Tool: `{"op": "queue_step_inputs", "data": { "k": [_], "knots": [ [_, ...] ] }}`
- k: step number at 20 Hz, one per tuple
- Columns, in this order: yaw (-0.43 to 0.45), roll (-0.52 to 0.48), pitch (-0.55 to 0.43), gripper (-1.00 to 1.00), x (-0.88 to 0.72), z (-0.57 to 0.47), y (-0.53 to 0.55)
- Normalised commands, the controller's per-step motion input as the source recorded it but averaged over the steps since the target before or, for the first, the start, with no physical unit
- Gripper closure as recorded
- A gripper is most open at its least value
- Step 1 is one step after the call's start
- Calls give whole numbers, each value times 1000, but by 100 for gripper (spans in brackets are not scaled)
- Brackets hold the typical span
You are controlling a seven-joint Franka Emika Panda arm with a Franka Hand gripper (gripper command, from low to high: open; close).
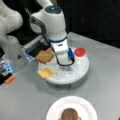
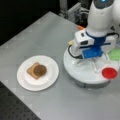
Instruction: Ingredient selection for cheeseburger or sandwich
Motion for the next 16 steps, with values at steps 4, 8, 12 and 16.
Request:
{"op": "queue_step_inputs", "data": {
  "k": [4,8,12,16],
  "knots": [
    [227,90,-56,-100,-31,-80,-45],
    [236,92,-59,-100,7,-72,-44],
    [246,97,-62,-100,45,-52,-49],
    [236,111,-58,-100,69,-49,-68]
  ]
}}
